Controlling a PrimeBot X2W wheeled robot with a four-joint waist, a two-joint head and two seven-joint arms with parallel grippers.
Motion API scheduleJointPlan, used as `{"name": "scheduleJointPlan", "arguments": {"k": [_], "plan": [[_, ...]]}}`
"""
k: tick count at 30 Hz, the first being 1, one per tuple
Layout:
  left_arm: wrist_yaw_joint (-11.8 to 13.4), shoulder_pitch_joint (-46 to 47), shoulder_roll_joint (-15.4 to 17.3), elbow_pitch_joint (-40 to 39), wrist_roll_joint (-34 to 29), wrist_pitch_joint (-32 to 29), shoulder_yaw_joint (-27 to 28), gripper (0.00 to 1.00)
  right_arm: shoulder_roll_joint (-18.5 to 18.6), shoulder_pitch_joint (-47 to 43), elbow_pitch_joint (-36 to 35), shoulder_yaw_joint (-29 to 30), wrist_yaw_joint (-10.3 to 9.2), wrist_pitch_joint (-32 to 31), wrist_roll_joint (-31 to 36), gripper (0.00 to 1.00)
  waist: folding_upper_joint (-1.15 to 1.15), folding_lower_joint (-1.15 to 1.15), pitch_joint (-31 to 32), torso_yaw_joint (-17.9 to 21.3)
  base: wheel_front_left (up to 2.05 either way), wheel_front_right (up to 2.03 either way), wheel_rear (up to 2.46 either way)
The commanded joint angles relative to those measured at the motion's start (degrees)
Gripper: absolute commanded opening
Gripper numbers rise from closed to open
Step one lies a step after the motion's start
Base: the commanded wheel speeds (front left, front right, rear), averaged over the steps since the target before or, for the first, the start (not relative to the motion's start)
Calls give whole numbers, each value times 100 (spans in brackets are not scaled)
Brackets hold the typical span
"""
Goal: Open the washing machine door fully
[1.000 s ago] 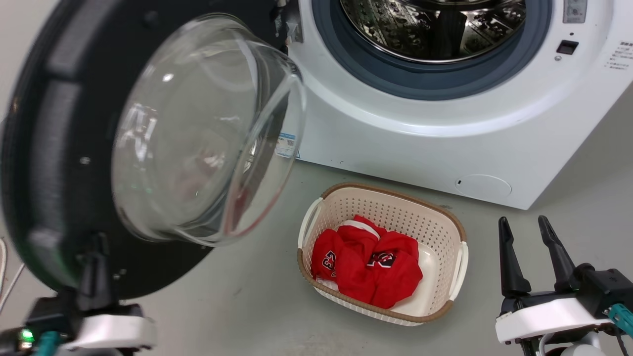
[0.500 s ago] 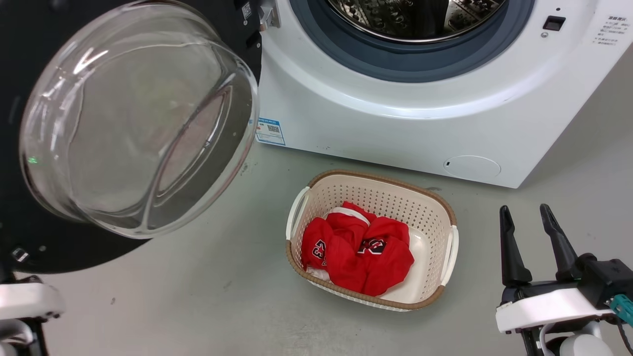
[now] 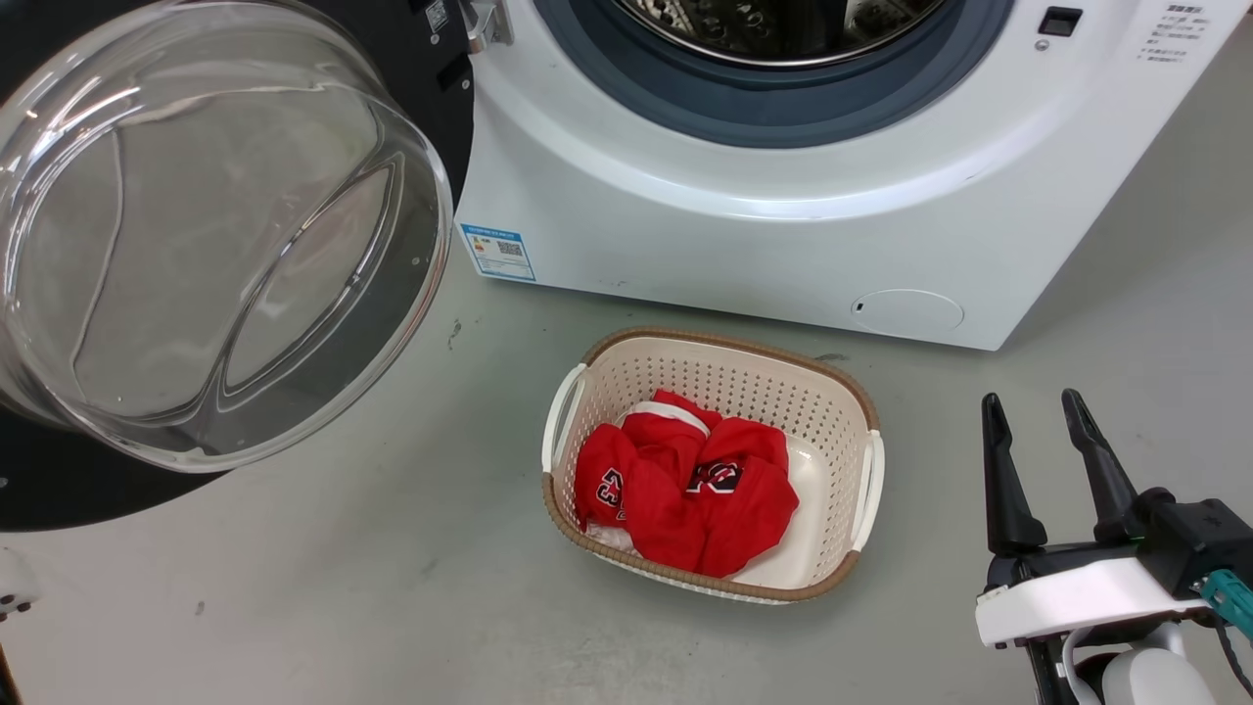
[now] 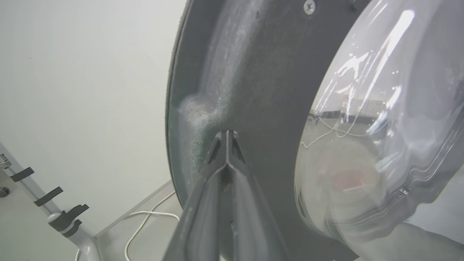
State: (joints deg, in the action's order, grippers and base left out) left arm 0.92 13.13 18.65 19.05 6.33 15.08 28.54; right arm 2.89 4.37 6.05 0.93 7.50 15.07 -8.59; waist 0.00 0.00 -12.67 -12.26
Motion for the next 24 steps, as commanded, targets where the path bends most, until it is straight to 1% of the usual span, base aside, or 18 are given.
{"name": "scheduleJointPlan", "arguments": {"k": [1,4,8,12,13,14,15,16,17,21,22,24], "plan": [[-13,53,23,58,-58,12,56,0,-5,59,11,8,-2,10,-6,100,0,0,44,39,0,0,0],[-36,-120,-109,35,-101,12,75,0,-5,-21,35,22,-2,10,-54,100,0,0,152,77,0,0,0],[-90,-385,-371,-194,-107,13,118,0,-5,-135,54,47,-2,10,-118,100,0,0,337,101,0,0,0],[-188,-748,-739,-554,-71,13,124,0,-5,-244,60,73,-2,10,-162,100,0,0,529,102,0,0,0],[-199,-858,-839,-655,-73,13,128,7,-5,-272,69,68,-2,10,-167,100,0,0,582,107,0,0,0],[-236,-964,-928,-755,-66,13,144,31,-5,-306,75,64,-2,10,-184,100,0,0,628,113,0,0,0],[-241,-1062,-1041,-869,-51,13,157,49,-5,-333,87,54,-2,10,-196,100,0,0,680,121,0,0,0],[-274,-1189,-1142,-964,-60,13,144,92,-5,-357,91,45,-2,10,-205,100,0,0,722,135,0,0,0],[-293,-1296,-1230,-1082,-72,13,113,100,-5,-364,89,41,-2,10,-211,100,0,0,754,146,0,0,0],[-388,-1643,-1456,-1369,-76,13,-71,100,-5,-436,58,32,-2,10,-187,100,0,0,835,179,0,0,0],[-388,-1643,-1456,-1369,-76,13,-71,100,-5,-436,58,32,-2,10,-187,100,0,0,835,179,0,0,0],[-412,-1765,-1513,-1495,-59,13,-239,100,-5,-464,42,17,-2,10,-138,100,0,0,859,199,0,0,0]]}}
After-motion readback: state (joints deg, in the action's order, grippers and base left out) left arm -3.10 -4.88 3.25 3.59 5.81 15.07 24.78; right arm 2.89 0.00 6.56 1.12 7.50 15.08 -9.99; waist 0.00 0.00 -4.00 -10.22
